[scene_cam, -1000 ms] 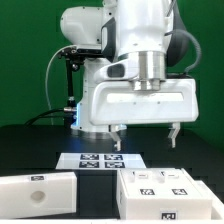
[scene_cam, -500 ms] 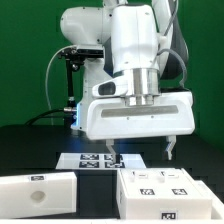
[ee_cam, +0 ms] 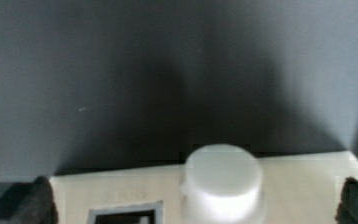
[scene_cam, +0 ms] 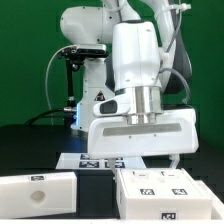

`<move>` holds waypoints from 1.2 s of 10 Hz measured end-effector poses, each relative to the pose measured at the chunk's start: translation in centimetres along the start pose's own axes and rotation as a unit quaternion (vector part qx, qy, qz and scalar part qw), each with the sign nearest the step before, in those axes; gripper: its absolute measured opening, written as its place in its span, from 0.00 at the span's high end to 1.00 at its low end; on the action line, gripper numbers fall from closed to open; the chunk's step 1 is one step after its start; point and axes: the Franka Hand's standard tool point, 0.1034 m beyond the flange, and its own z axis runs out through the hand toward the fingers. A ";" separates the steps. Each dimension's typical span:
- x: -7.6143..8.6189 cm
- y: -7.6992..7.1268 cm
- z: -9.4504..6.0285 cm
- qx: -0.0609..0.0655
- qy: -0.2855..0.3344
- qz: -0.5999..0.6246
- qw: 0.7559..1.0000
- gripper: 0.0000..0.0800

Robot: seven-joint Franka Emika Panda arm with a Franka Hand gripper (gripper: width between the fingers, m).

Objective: Assemble cabinet

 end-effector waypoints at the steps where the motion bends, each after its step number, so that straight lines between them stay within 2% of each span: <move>1: 0.0 -0.2 0.5 0.001 -0.001 -0.001 1.000 0.00; 3: -0.1 -0.3 0.6 0.002 -0.003 -0.003 1.000 0.00; 4: -0.1 -0.3 0.6 0.002 -0.003 -0.005 1.000 0.15; 5: -0.1 -0.3 0.6 0.002 -0.003 -0.007 1.000 0.15; 6: -0.1 -0.3 0.6 0.002 -0.003 -0.009 1.000 0.32; 7: -0.1 -0.3 0.6 0.002 -0.003 -0.011 1.000 0.55; 8: -0.1 -0.3 0.6 0.002 -0.003 -0.013 1.000 0.72; 12: -0.3 -0.3 0.5 0.002 -0.011 -0.016 1.000 0.73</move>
Offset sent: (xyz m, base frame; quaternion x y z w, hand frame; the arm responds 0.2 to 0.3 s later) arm 0.0000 0.0000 0.0000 0.0000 0.0000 0.0000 1.0000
